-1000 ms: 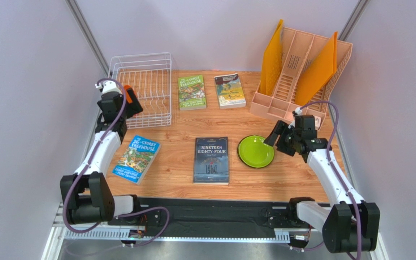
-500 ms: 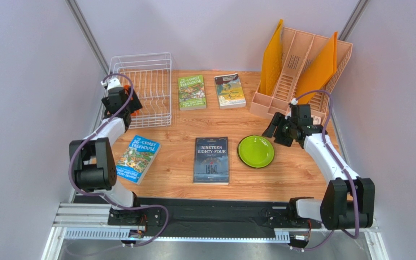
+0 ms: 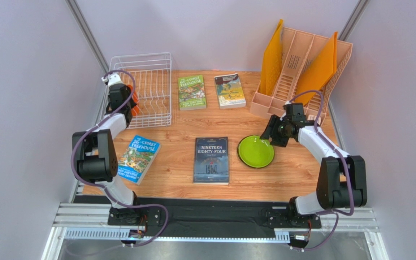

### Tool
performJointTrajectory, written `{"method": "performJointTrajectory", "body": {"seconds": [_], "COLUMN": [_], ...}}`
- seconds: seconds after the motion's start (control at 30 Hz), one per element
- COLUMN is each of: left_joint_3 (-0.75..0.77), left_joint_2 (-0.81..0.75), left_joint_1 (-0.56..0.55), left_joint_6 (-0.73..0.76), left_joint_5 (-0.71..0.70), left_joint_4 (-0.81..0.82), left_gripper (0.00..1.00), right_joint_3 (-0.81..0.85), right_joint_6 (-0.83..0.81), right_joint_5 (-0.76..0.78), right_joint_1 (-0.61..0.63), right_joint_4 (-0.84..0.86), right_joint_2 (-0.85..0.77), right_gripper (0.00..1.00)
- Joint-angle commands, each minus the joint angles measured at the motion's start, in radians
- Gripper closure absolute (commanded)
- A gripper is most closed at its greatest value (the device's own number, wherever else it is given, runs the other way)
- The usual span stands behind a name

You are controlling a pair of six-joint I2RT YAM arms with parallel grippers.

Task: Unload the plates from the dish rack

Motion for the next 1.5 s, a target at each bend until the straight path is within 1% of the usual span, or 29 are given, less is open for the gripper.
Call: {"method": "performJointTrajectory", "body": {"seconds": [0.0, 0.13, 0.2, 0.27, 0.3, 0.47, 0.57, 0.67, 0.7, 0.77, 0.8, 0.83, 0.9, 0.93, 0.97, 1.0, 1.03, 1.07, 1.1, 1.13, 1.17, 1.23, 1.27, 1.33, 1.37, 1.4, 1.47], "left_joint_3": [0.041, 0.039, 0.032, 0.006, 0.006, -0.007, -0.019, -0.027, -0.033, -0.057, -0.065, -0.077, -0.097, -0.112, -0.116, -0.116, -0.108, -0.106, -0.106, -0.117, -0.129, -0.178, -0.201, -0.264, -0.286, -0.304, -0.359], "left_joint_2": [0.018, 0.014, 0.000, -0.018, -0.025, -0.098, -0.150, -0.193, -0.204, -0.236, -0.250, -0.287, -0.333, -0.385, -0.411, -0.439, -0.487, -0.511, -0.535, -0.575, -0.592, -0.624, -0.629, -0.627, -0.626, -0.624, -0.626], "left_joint_1": [0.008, 0.008, 0.006, 0.008, 0.008, 0.006, -0.003, -0.037, -0.047, -0.075, -0.081, -0.089, -0.095, -0.095, -0.097, -0.095, -0.097, -0.095, -0.095, -0.095, -0.095, -0.098, -0.100, -0.104, -0.133, -0.147, -0.187], "left_joint_6": [0.005, 0.008, 0.015, 0.071, 0.087, 0.169, 0.224, 0.288, 0.328, 0.357, 0.365, 0.359, 0.315, 0.296, 0.295, 0.217, 0.191, 0.157, 0.072, 0.030, -0.025, -0.148, -0.237, -0.320, -0.381, -0.405, -0.457], "left_joint_5": [-0.002, 0.001, 0.001, 0.040, 0.059, 0.059, -0.001, -0.063, -0.109, -0.169, -0.232, -0.263, -0.298, -0.295, -0.272, -0.249, -0.217, -0.133, -0.087, -0.029, 0.110, 0.273, 0.421, 0.511, 0.609, 0.634, 0.674], "left_joint_4": [0.038, 0.040, 0.043, 0.098, 0.104, 0.086, 0.089, 0.083, 0.093, 0.112, 0.115, 0.106, 0.077, 0.055, 0.035, -0.038, -0.081, -0.122, -0.187, -0.212, -0.222, -0.204, -0.180, -0.112, -0.082, -0.033, 0.007], "left_gripper": [0.70, 0.89, 0.94, 0.97, 1.00, 1.00, 1.00, 1.00, 1.00, 1.00, 1.00, 1.00, 1.00, 1.00, 1.00, 1.00, 1.00, 1.00, 1.00, 1.00, 1.00, 1.00, 1.00, 1.00, 1.00, 1.00, 1.00], "right_joint_3": [0.049, 0.053, 0.050, 0.047, 0.046, 0.032, 0.026, 0.022, 0.022, 0.026, 0.026, 0.026, 0.029, 0.032, 0.033, 0.032, 0.030, 0.026, 0.018, 0.012, 0.007, -0.008, -0.010, -0.011, -0.010, -0.013, -0.019], "right_joint_6": [-0.025, -0.030, -0.032, -0.035, -0.035, -0.042, -0.045, -0.045, -0.047, -0.045, -0.044, -0.044, -0.041, -0.041, -0.041, -0.042, -0.042, -0.038, -0.038, -0.033, -0.025, -0.015, -0.007, 0.014, 0.024, 0.043, 0.068], "right_joint_5": [-0.024, -0.021, -0.021, -0.023, -0.023, -0.017, -0.006, -0.003, 0.000, 0.011, 0.016, 0.022, 0.031, 0.043, 0.045, 0.042, 0.031, 0.020, 0.005, -0.035, -0.055, -0.098, -0.102, -0.122, -0.125, -0.127, -0.128], "right_joint_1": [0.006, 0.005, 0.006, 0.008, 0.011, 0.019, 0.026, 0.038, 0.048, 0.057, 0.064, 0.071, 0.086, 0.092, 0.098, 0.103, 0.104, 0.107, 0.109, 0.112, 0.114, 0.143, 0.176, 0.215, 0.257, 0.279, 0.333], "right_joint_4": [0.046, 0.049, 0.051, 0.052, 0.052, 0.049, 0.043, 0.043, 0.039, 0.028, 0.023, 0.019, 0.011, -0.006, -0.012, -0.014, -0.012, -0.011, -0.006, 0.011, 0.020, 0.055, 0.064, 0.103, 0.117, 0.138, 0.208], "right_joint_2": [0.018, 0.032, 0.034, 0.037, 0.035, 0.037, 0.034, 0.031, 0.028, 0.020, 0.003, -0.007, -0.034, -0.066, -0.087, -0.109, -0.154, -0.178, -0.198, -0.239, -0.254, -0.293, -0.299, -0.304, -0.304, -0.302, -0.296], "right_gripper": [0.43, 0.43, 0.43, 0.42, 0.42, 0.42, 0.41, 0.41, 0.41, 0.41, 0.41, 0.41, 0.40, 0.39, 0.39, 0.39, 0.37, 0.37, 0.36, 0.35, 0.34, 0.33, 0.32, 0.32, 0.32, 0.32, 0.32]}}
